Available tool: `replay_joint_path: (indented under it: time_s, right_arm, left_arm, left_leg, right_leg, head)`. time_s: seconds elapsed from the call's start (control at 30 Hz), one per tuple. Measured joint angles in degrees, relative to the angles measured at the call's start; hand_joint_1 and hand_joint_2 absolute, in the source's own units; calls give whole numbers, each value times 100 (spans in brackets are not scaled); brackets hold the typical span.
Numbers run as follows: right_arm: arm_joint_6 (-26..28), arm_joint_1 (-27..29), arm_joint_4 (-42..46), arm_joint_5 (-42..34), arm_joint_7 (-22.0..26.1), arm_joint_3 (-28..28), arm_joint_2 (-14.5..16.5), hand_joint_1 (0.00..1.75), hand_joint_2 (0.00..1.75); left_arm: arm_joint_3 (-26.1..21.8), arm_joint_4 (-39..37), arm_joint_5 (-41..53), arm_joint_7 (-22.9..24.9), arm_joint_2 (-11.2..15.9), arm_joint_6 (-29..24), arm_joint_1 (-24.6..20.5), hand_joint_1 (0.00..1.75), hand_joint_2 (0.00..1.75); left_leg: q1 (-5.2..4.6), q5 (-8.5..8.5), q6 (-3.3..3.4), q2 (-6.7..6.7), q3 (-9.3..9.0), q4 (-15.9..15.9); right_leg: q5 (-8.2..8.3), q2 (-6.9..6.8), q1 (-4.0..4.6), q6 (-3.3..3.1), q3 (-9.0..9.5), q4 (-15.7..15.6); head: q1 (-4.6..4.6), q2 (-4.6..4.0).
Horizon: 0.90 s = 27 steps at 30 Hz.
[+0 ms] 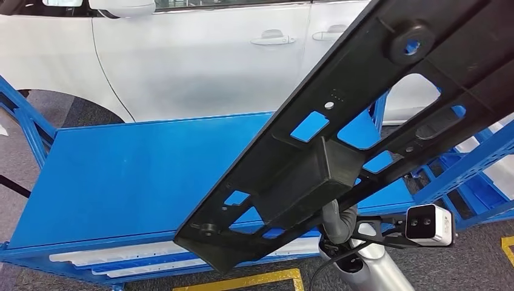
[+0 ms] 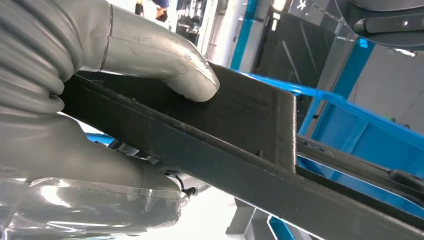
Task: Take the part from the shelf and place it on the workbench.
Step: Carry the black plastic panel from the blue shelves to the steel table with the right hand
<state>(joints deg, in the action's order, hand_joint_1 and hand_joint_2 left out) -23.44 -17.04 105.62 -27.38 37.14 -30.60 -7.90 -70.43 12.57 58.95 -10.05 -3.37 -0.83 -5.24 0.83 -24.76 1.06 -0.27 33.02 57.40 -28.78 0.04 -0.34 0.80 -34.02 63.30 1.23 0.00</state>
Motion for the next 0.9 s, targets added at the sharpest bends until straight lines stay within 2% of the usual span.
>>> replay_joint_path:
  time_s: [0.03, 0.07, 0.17, 0.2, 0.23, 0.27, 0.33, 0.37, 0.4, 0.43, 0.53, 0.57, 0.6, 0.67, 0.7, 0.73, 0.77, 0.83, 0.87, 0.9]
  right_arm:
    - [54, -15, -2, -16, -9, -52, -20, 175, 175]
    - [109, -27, -3, -25, -13, -104, -41, 175, 175]
    - [193, -36, -4, -30, -6, -231, -103, 175, 175]
    - [198, -39, -4, -30, -4, -261, -116, 175, 175]
    - [201, -42, -4, -30, -3, -284, -124, 175, 175]
    - [210, -45, -4, -29, -2, -304, -131, 175, 175]
    - [280, -43, -9, -24, 2, -350, -145, 175, 175]
    - [357, -37, -13, -4, 7, -379, -152, 175, 175]
    - [453, -27, -16, 34, 14, -411, -160, 175, 175]
    - [554, -11, -18, 91, 22, -444, -168, 175, 175]
    - [793, 108, 35, 370, 38, -518, -184, 175, 175]
    - [822, 175, 82, 483, 40, -528, -184, 175, 175]
    - [820, 253, 141, 594, 40, -532, -181, 175, 175]
    - [767, 417, 278, 804, 41, -533, -174, 175, 175]
    - [740, 489, 343, 881, 41, -533, -171, 175, 175]
    - [718, 545, 404, 941, 41, -533, -170, 175, 175]
    - [711, 586, 456, 977, 41, -532, -170, 175, 175]
    - [737, 661, 529, 1021, 41, -514, -170, 175, 175]
    - [764, 702, 551, 1037, 41, -496, -170, 175, 175]
    - [784, 738, 564, 1051, 41, -476, -171, 175, 175]
  left_arm:
    - [-4, 0, 5, 17, -4, -15, -11, 0, 175]
    - [-9, 0, 11, 31, -7, -28, -21, 0, 175]
    - [-22, 0, 19, 49, -8, -38, -33, 0, 175]
    - [-26, 0, 20, 52, -8, -39, -34, 0, 175]
    - [-28, 0, 20, 56, -10, -40, -36, 0, 175]
    - [-29, 0, 21, 58, -13, -40, -37, 0, 175]
    - [-29, 0, 45, 61, -16, -39, -37, 0, 175]
    - [-29, 0, 72, 61, -16, -38, -36, 0, 175]
    - [-27, 0, 107, 61, -14, -34, -36, 0, 175]
    - [-22, 0, 144, 60, -13, -27, -36, 0, 175]
    - [26, 0, 263, 58, 11, 20, -63, 0, 175]
    - [52, 0, 290, 56, 22, 44, -75, 0, 175]
    - [75, 0, 305, 54, 34, 67, -84, 0, 175]
    - [102, 0, 313, 54, 52, 105, -82, 0, 175]
    - [106, 0, 310, 62, 58, 117, -82, 0, 175]
    - [108, 0, 305, 74, 62, 126, -85, 0, 175]
    - [108, 0, 302, 94, 62, 130, -90, 0, 175]
    - [110, 0, 305, 159, 65, 130, -93, 0, 175]
    - [111, 0, 310, 195, 67, 129, -88, 0, 175]
    - [113, 0, 316, 228, 68, 129, -83, 0, 175]
  left_leg:
    - [-9, 9, -22, -4, 13, 12]
    - [-17, 22, -49, -7, 30, 21]
    - [-22, 60, -154, -9, 78, 27]
    - [-20, -2, -185, -7, 111, 79]
    - [-16, -148, -211, -6, 181, 240]
    - [-6, -370, -232, -4, 291, 524]
    - [0, -839, -268, -3, 559, 1299]
    - [1, -965, -276, -3, 628, 1574]
    - [1, -983, -276, -3, 594, 1642]
    - [0, -898, -265, -3, 433, 1461]
    - [-24, -531, -183, -4, -356, 221]
    - [-41, -477, -153, -7, -489, -16]
    - [-61, -461, -125, -9, -521, -100]
    - [-64, -371, -73, -6, -484, -103]
    - [-51, -314, -42, 4, -460, -121]
    - [-34, -247, -7, 17, -415, -142]
    - [-18, -180, 20, 32, -357, -159]
    - [-21, -73, 48, 49, -211, -153]
    - [-22, -25, 44, 54, -137, -145]
    - [-21, 20, 35, 57, -63, -131]
  right_leg:
    - [111, 1, 11, -22, 164, -328]
    - [164, 2, 25, -42, 247, -517]
    - [238, -2, 27, -125, 206, -588]
    - [276, -9, 13, -166, 183, -604]
    - [317, -19, -1, -206, 153, -623]
    - [355, -31, -3, -236, 115, -631]
    - [425, -40, 14, -265, 14, -625]
    - [461, -41, 22, -267, -38, -619]
    - [497, -41, 28, -264, -89, -611]
    - [530, -39, 32, -257, -135, -602]
    - [619, -40, 43, -207, -224, -574]
    - [646, -46, 46, -179, -236, -569]
    - [675, -53, 45, -149, -242, -568]
    - [737, -55, 42, -84, -256, -582]
    - [712, -44, 38, -54, -285, -562]
    - [582, -31, 32, -24, -347, -456]
    - [357, -19, 22, 5, -442, -235]
    - [-216, -10, -11, 58, -670, 517]
    - [-385, -10, -25, 81, -739, 871]
    - [-433, -10, -38, 98, -737, 1085]
  head:
    - [0, 0]
    - [0, 0]
    - [1, 0]
    - [1, 0]
    - [1, 0]
    - [1, 0]
    - [1, 0]
    - [1, 0]
    - [1, 0]
    - [1, 0]
    - [1, 0]
    - [1, 0]
    - [1, 0]
    - [1, 0]
    - [1, 0]
    - [0, 0]
    - [-1, 0]
    - [0, 0]
    - [0, 0]
    - [0, 0]
